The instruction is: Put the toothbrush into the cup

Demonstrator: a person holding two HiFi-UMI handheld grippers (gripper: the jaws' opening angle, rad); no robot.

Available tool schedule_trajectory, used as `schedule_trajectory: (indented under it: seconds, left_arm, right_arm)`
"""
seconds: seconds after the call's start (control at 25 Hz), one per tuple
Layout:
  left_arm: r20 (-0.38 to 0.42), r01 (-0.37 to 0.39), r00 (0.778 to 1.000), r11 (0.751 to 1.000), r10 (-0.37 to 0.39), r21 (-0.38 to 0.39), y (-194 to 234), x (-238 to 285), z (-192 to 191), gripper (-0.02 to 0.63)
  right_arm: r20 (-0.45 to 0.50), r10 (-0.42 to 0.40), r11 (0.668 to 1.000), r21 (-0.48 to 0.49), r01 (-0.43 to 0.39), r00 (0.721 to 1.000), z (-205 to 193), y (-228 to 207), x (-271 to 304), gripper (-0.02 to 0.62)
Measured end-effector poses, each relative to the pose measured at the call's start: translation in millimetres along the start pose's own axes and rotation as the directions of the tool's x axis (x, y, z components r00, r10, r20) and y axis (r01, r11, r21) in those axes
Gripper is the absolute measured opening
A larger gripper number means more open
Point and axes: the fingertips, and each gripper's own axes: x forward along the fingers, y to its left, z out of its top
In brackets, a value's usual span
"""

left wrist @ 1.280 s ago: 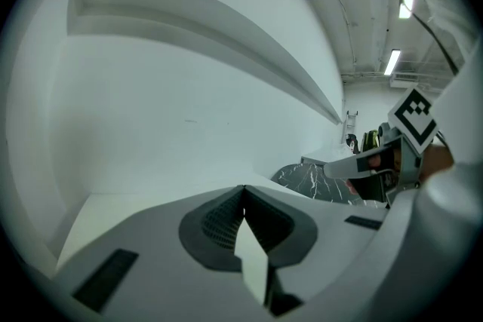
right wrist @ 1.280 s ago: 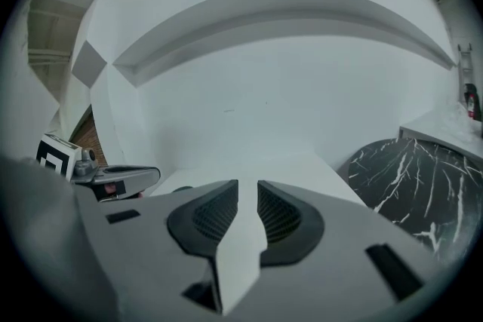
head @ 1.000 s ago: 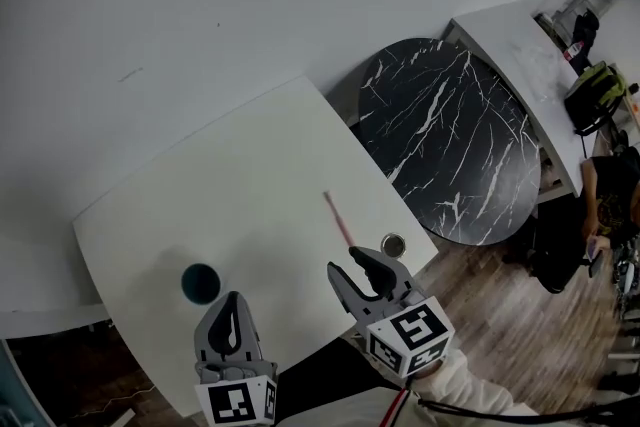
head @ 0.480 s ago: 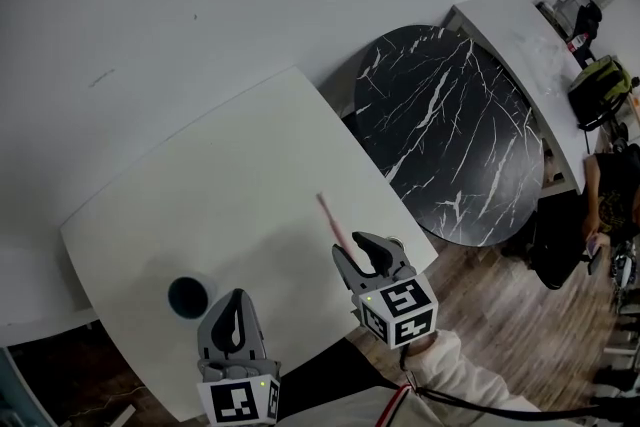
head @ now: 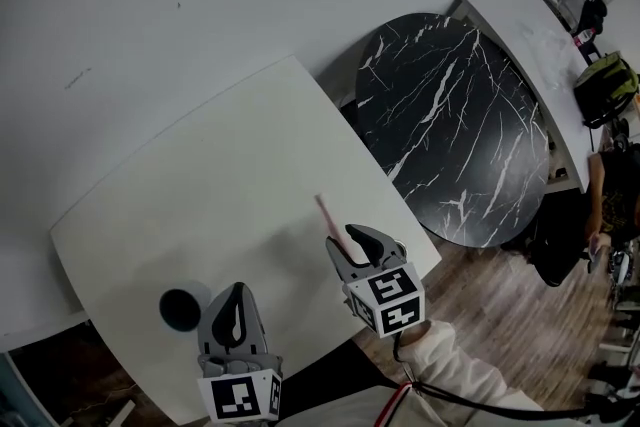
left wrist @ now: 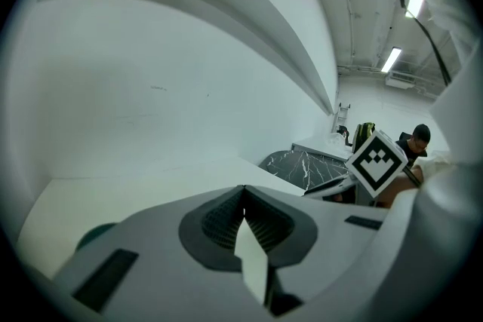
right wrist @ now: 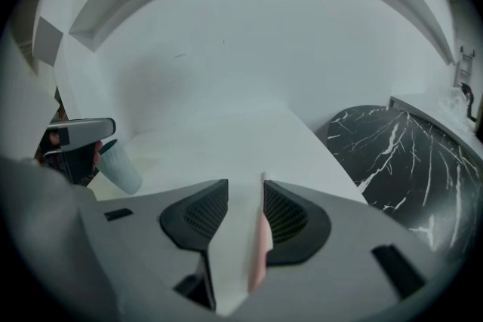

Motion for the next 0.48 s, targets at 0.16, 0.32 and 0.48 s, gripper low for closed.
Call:
schedule_trajectory:
  seconds: [0.16,0.32,0.48]
  left_arm:
    - [-0.019,0.006,1.0,1.0,-0.007,-0.003,0.1,9.0,-6.5,0.009]
    - [-0.044,0.011,0.999,1.0,-0.011,-0.017,1.7,18.5,-16.4,0.009]
    - [-0.058,0.008,0.998,1.0,-0.009,-0.023,4.9,26.6,-20.8,0.009]
  right_arm:
    - [-0.038,-0.008,1.0,-0.009,0.008,0.999,-5.0,-6.2,17.2,0.15]
    - [-0.082,-0.015,1.0,-0.009,0.014,0.997,-11.6,-11.3,31.1,0.15]
    - [-0.105,-0.017,1.0,-0.01,0.016,0.994,-16.6,-15.9,42.7,0.13]
